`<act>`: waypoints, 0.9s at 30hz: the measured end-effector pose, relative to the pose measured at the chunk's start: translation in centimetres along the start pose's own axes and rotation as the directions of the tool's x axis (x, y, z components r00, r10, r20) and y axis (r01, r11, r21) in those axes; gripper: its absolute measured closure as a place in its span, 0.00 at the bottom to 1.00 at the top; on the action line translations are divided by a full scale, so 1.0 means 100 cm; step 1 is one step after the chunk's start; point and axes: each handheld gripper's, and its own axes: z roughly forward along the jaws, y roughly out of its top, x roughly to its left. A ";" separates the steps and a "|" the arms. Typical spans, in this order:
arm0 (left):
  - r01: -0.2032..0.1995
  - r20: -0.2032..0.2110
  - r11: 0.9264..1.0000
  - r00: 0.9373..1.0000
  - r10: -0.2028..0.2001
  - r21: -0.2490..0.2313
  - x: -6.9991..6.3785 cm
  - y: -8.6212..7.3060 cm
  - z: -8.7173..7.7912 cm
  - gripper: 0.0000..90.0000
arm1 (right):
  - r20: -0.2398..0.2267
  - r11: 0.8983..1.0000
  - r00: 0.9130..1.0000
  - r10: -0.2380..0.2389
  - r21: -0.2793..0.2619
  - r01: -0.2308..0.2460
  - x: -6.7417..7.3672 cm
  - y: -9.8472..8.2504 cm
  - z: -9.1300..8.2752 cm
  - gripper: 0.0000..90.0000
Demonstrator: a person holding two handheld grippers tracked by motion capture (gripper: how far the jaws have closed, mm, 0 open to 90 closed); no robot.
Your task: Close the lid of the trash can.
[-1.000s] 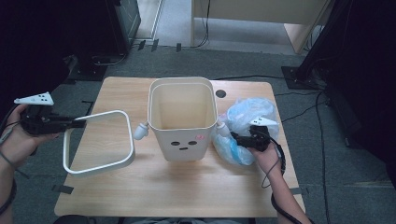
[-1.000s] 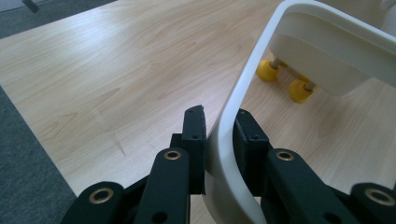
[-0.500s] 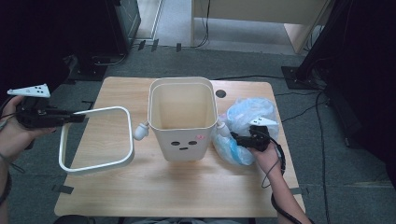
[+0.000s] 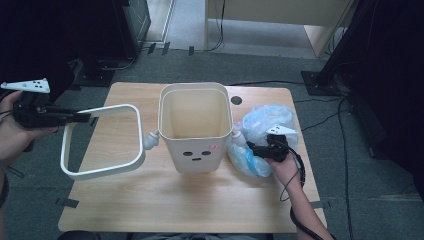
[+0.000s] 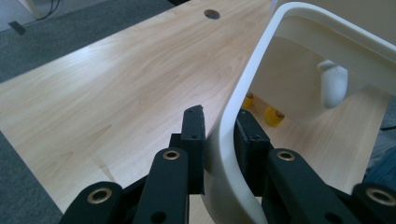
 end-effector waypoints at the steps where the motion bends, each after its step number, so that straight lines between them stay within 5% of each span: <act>1: 0.003 0.001 1.000 1.000 -0.003 -0.002 0.001 0.003 0.001 0.85 | 0.000 1.000 1.000 -0.001 0.000 0.001 0.000 0.000 0.000 0.29; 16: -0.017 0.021 1.000 1.000 0.017 0.016 0.005 0.047 0.004 0.85 | 0.001 1.000 1.000 -0.001 -0.002 0.001 0.000 0.000 -0.001 0.29; 27: 0.011 0.071 1.000 0.997 -0.010 -0.012 0.006 0.058 -0.001 0.85 | 0.001 1.000 1.000 -0.003 -0.002 0.003 0.000 0.000 0.000 0.29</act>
